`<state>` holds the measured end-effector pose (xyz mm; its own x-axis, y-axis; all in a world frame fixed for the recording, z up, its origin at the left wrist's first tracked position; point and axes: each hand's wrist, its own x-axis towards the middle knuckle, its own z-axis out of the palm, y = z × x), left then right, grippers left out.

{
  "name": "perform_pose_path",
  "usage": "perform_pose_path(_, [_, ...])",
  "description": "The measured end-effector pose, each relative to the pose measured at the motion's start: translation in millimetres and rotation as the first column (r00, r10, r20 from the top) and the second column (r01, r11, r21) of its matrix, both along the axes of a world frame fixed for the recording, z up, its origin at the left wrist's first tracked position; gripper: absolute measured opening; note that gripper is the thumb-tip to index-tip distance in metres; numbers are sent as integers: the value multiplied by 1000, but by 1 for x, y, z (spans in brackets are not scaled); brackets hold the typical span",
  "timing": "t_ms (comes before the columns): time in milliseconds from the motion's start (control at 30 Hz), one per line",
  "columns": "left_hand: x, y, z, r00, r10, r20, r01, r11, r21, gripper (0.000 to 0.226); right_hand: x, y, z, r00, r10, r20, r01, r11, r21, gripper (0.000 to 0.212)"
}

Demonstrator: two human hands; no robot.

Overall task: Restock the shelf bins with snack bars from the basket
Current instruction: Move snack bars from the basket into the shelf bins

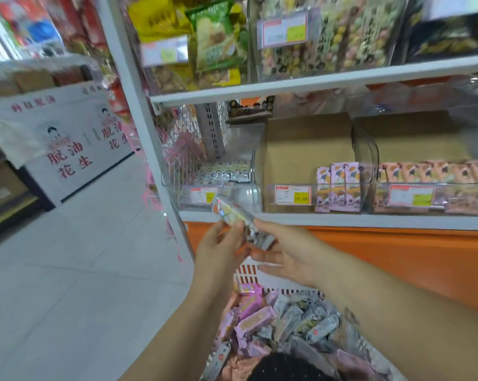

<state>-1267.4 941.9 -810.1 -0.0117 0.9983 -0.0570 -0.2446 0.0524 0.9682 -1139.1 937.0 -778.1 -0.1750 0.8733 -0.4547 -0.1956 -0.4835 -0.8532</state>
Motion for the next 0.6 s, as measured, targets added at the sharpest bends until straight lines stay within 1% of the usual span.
perform_pose_path(100, [2,8,4,998,27,59,-27,1000,-8,47,-1,1,4,999,-7,-46,8,1000,22,14])
perform_pose_path(167, [3,16,8,998,26,55,-26,1000,-3,46,1,7,5,999,-30,-42,31,999,29,14])
perform_pose_path(233, [5,25,14,999,-8,53,8,1000,12,39,5,17,5,1000,-12,-3,12,998,56,19])
perform_pose_path(300, [4,40,20,1000,-9,3,8,999,43,26,8,29,7,996,3,86,-13,992,123,20])
perform_pose_path(367, [-2,61,28,991,44,-128,-32,995,94,24,13,46,14,977,-35,212,-17,971,239,13])
perform_pose_path(400, [-8,74,32,973,76,-216,-48,990,132,28,16,55,18,952,-76,297,-23,949,315,11])
perform_pose_path(433, [-13,86,36,944,110,-310,-56,983,177,35,20,65,20,907,-127,402,-51,914,402,13])
perform_pose_path(500, [-22,115,46,850,173,-497,-47,965,256,44,26,87,22,766,-247,593,-168,814,556,23])
perform_pose_path(533, [-25,129,50,787,201,-584,-34,958,285,43,27,99,20,700,-303,647,-223,767,601,28])
perform_pose_path(600, [-28,158,55,653,221,-724,18,952,306,39,27,121,13,625,-350,697,-303,715,631,35])
